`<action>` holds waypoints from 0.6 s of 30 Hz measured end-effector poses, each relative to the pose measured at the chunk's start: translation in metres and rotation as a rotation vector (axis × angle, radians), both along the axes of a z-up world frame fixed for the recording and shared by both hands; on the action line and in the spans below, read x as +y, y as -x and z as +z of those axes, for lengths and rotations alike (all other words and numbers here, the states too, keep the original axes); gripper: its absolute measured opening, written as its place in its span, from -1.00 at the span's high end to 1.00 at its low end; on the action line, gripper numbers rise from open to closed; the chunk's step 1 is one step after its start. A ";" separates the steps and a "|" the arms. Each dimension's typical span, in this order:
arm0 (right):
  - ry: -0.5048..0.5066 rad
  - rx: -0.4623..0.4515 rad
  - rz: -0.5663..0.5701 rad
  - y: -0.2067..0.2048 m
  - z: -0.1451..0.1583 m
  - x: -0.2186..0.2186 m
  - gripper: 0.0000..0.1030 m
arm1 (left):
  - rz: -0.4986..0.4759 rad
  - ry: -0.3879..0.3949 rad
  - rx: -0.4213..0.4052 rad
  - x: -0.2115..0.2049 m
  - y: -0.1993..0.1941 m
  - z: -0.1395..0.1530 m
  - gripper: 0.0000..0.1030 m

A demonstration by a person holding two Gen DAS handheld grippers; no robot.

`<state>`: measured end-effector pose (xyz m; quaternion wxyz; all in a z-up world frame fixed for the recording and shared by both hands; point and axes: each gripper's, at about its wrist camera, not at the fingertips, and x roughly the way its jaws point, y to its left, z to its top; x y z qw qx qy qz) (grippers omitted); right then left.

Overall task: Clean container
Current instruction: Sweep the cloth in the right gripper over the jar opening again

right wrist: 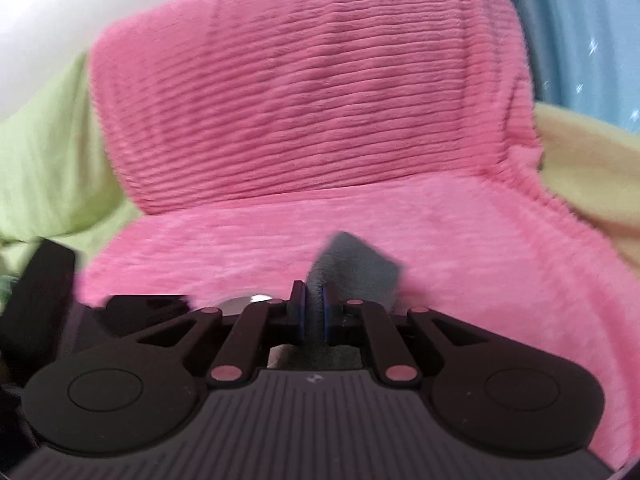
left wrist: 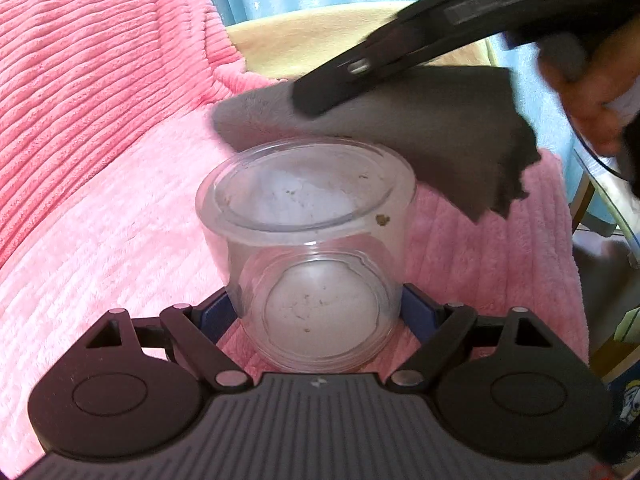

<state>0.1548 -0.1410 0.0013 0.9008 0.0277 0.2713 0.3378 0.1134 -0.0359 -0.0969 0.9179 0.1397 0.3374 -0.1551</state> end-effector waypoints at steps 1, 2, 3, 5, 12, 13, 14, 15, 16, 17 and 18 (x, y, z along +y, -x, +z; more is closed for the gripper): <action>-0.022 0.004 0.048 0.005 0.003 -0.003 0.86 | -0.002 -0.003 -0.001 0.000 0.000 -0.001 -0.68; -0.033 0.003 0.096 0.009 0.006 -0.004 0.86 | -0.003 -0.004 -0.002 0.002 0.002 -0.001 -0.68; -0.037 0.009 0.143 0.012 0.008 -0.003 0.86 | -0.006 -0.006 -0.003 0.003 0.008 -0.002 -0.68; -0.039 0.023 0.230 0.017 0.008 0.002 0.86 | -0.070 -0.013 -0.003 0.033 0.005 0.004 -0.68; -0.068 0.096 0.308 0.007 -0.014 0.025 0.86 | -0.117 -0.015 0.004 0.051 -0.011 0.014 -0.68; -0.065 0.091 0.309 0.006 -0.014 0.028 0.88 | -0.117 -0.016 0.005 0.052 -0.016 0.013 -0.68; -0.059 0.084 0.308 0.006 -0.014 0.030 0.89 | -0.116 -0.015 0.008 0.059 -0.027 0.005 -0.68; -0.054 0.074 0.306 0.006 -0.014 0.033 0.89 | -0.116 -0.016 0.009 0.060 -0.034 0.005 -0.68; -0.048 0.063 0.304 0.006 -0.015 0.036 0.89 | -0.117 -0.021 0.008 0.066 -0.044 0.003 -0.68; -0.046 0.053 0.303 0.005 -0.014 0.038 0.90 | -0.117 -0.023 0.008 0.070 -0.048 0.002 -0.68; -0.049 0.045 0.300 0.004 -0.015 0.039 0.90 | -0.114 -0.021 0.010 0.069 -0.051 0.004 -0.68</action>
